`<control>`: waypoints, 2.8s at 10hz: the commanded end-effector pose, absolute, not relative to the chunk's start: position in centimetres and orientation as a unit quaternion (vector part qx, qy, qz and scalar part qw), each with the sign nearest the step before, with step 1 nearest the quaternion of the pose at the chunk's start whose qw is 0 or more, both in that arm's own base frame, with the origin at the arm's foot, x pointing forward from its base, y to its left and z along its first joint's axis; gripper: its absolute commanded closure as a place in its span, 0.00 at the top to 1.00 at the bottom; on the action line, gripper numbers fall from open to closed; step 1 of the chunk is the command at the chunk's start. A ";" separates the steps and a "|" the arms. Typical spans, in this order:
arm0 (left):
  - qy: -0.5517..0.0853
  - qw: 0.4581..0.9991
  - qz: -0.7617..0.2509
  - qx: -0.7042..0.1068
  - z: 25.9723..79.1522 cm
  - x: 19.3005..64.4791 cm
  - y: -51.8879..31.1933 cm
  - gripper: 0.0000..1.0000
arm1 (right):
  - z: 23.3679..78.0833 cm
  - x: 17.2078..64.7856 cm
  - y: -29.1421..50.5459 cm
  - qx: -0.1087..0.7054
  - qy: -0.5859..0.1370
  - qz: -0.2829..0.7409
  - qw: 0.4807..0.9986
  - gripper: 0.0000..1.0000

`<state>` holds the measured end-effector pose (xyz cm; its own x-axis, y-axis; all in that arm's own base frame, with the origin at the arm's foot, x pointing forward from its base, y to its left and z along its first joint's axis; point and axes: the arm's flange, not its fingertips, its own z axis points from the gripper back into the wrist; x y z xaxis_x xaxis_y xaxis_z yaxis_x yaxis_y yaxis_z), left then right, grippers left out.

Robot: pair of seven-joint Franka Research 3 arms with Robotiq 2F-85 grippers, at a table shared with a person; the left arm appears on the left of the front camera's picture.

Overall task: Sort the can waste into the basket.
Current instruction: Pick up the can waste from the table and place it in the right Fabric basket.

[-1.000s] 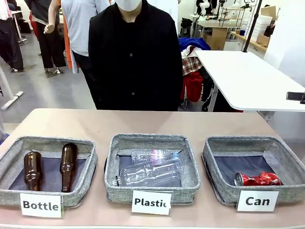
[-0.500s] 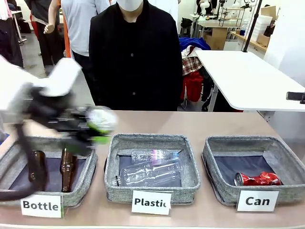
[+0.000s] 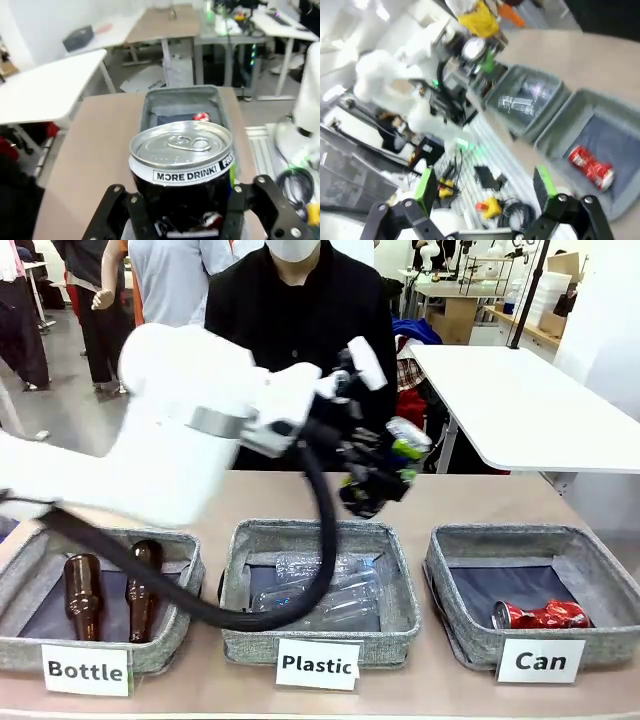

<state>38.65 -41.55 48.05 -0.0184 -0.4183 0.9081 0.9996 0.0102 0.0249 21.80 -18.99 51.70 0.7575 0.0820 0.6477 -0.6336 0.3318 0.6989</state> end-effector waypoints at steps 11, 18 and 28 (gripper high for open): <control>-0.339 0.491 -0.712 -0.370 42.4 37.0 -57.7 0.00 | 50.3 15.8 -25.3 0.475 -0.232 0.179 0.830 1.00; -0.380 0.431 -0.705 -0.417 41.7 36.5 -58.4 0.91 | 50.3 15.8 -25.3 0.475 -0.232 0.179 0.830 1.00; -0.323 0.507 -0.688 -0.407 46.4 37.1 -50.3 1.00 | 50.3 15.8 -25.3 0.475 -0.232 0.179 0.830 1.00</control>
<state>38.60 -54.44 44.40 -0.1959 -0.3624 0.9112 0.9621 -0.2510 0.1070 15.96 -25.53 50.13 0.8267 0.0693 0.5583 -0.5159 0.4893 0.7032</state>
